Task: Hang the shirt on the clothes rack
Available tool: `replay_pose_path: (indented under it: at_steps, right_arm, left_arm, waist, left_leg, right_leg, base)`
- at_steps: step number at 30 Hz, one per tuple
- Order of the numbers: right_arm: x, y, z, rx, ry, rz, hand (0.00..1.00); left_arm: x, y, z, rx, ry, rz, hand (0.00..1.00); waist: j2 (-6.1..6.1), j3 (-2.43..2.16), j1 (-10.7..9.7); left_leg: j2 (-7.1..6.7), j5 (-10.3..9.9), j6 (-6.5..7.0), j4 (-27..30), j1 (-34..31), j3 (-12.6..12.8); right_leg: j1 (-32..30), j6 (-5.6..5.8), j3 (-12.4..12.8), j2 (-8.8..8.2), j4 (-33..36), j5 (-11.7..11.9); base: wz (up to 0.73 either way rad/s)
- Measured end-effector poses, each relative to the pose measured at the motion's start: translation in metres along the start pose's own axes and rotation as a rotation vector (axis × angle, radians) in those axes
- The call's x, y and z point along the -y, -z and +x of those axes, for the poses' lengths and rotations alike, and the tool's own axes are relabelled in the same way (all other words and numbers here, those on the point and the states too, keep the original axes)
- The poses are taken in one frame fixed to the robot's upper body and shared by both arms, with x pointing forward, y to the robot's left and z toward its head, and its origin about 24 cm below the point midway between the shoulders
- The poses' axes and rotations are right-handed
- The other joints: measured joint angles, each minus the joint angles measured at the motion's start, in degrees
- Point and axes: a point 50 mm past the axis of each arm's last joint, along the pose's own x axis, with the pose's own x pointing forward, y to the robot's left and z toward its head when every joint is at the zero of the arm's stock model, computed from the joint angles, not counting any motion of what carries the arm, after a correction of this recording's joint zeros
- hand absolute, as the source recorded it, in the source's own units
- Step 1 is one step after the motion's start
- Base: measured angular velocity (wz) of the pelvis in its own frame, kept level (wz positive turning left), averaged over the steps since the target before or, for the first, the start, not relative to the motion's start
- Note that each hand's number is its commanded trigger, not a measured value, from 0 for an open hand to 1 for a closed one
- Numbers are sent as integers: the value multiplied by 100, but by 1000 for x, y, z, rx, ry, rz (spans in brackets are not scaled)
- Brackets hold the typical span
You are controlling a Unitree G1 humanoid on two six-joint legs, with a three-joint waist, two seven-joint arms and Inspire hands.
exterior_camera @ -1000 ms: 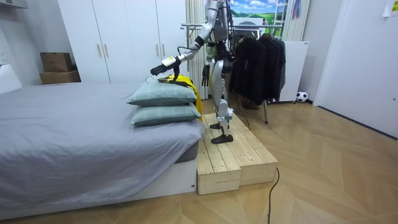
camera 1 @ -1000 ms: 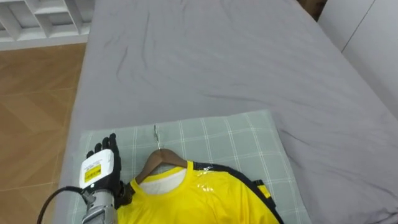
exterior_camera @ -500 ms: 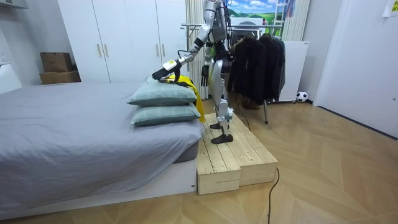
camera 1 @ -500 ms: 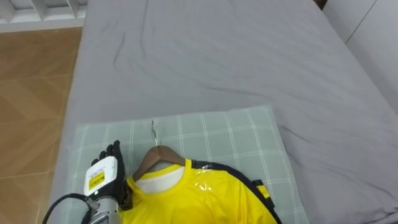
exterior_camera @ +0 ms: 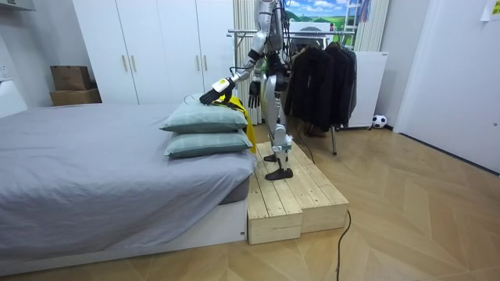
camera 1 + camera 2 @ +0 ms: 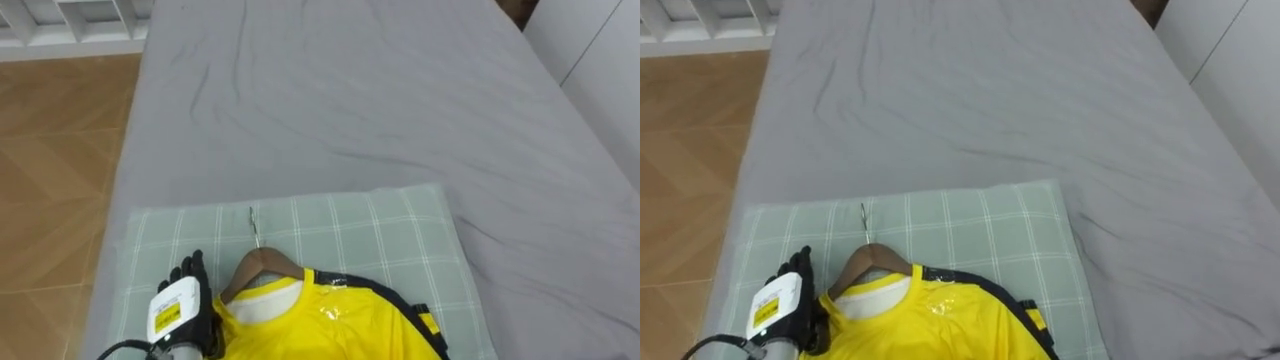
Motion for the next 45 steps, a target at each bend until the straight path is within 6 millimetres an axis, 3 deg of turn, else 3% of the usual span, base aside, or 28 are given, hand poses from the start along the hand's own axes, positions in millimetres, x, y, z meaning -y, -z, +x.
replay_pose_path:
  at_steps: [7,21,33,34,35,36,38,39,45]
  right_arm:
    - [1,9,-1,-29,10,11,0]
    - [4,28,-3,-65,26,23,0]
    - [6,32,-4,-75,13,46,0]
    - [6,32,-4,-76,13,47,0]
    - [6,32,-4,-77,13,47,0]
    - [6,32,-4,-78,13,47,0]
    - [6,32,-4,-82,13,47,0]
    - [6,32,-4,-82,13,47,0]
    - [5,29,-3,-75,10,41,0]
  left_arm:
    - [17,13,-16,-14,71,32,0]
    - [28,29,-29,-45,131,50,0]
    - [36,36,-38,-74,171,57,0]
    - [36,36,-37,-75,176,57,10]
    - [36,36,-37,-76,176,57,29]
    - [35,35,-36,-78,175,58,65]
    - [34,35,-35,-78,174,59,84]
    - [34,34,-34,-80,173,60,100]
    - [19,31,-21,-80,102,50,100]
  waist:
    - [-20,-13,16]
    - [-19,-23,12]
    - [152,-67,-1]
    - [152,-67,-1]
    - [151,-66,-1]
    - [150,-66,-2]
    - [149,-66,-1]
    - [147,-64,-2]
    - [104,-38,17]
  left_leg:
    - [-6,0,0,-23,81,-16]
    - [-1,-1,-1,-40,302,22]
    - [4,55,-12,-125,287,20]
    - [3,56,-12,-120,276,20]
    - [3,56,-11,-118,273,21]
    - [2,56,-11,-114,265,20]
    - [1,56,-11,-110,234,19]
    - [1,56,-11,-108,209,19]
    - [3,56,-11,-101,172,18]
  right_leg:
    - [84,0,3,0,0,0]
    - [278,0,17,-1,-13,0]
    - [216,-17,15,11,-1,10]
    - [208,-20,15,12,-1,12]
    - [206,-21,15,12,-1,12]
    - [203,-21,15,12,-2,12]
    - [177,-21,15,12,-3,12]
    - [153,-21,15,12,-3,13]
    - [109,-22,21,13,-2,13]
  base:
    - [1]
    - [-1]
    - [0]
    - [0]
    - [0]
    - [0]
    - [0]
    - [0]
    - [0]
